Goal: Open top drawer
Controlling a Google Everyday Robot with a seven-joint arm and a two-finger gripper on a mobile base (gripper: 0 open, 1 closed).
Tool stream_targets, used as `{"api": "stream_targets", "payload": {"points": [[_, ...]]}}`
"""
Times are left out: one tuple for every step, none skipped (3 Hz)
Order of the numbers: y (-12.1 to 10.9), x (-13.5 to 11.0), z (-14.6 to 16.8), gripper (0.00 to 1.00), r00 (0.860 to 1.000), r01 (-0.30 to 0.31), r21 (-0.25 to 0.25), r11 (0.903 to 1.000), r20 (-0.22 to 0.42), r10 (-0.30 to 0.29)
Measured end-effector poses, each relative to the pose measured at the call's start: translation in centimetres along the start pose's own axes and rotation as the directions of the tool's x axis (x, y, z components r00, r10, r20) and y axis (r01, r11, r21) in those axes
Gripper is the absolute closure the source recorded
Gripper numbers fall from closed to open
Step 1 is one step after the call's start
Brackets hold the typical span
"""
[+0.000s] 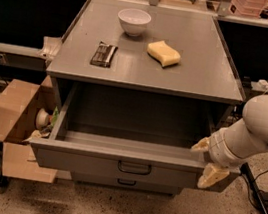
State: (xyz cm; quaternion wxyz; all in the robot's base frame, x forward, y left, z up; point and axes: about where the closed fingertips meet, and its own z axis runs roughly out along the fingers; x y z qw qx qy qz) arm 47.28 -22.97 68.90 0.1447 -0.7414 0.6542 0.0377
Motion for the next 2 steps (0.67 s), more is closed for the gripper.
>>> {"api": "stream_targets", "payload": {"points": [[0.0, 0.0, -0.01, 0.0, 1.0, 0.0, 0.0, 1.0, 0.0, 0.0], [0.01, -0.06, -0.5, 0.0, 1.0, 0.012, 0.005, 0.9999, 0.019, -0.012]]}}
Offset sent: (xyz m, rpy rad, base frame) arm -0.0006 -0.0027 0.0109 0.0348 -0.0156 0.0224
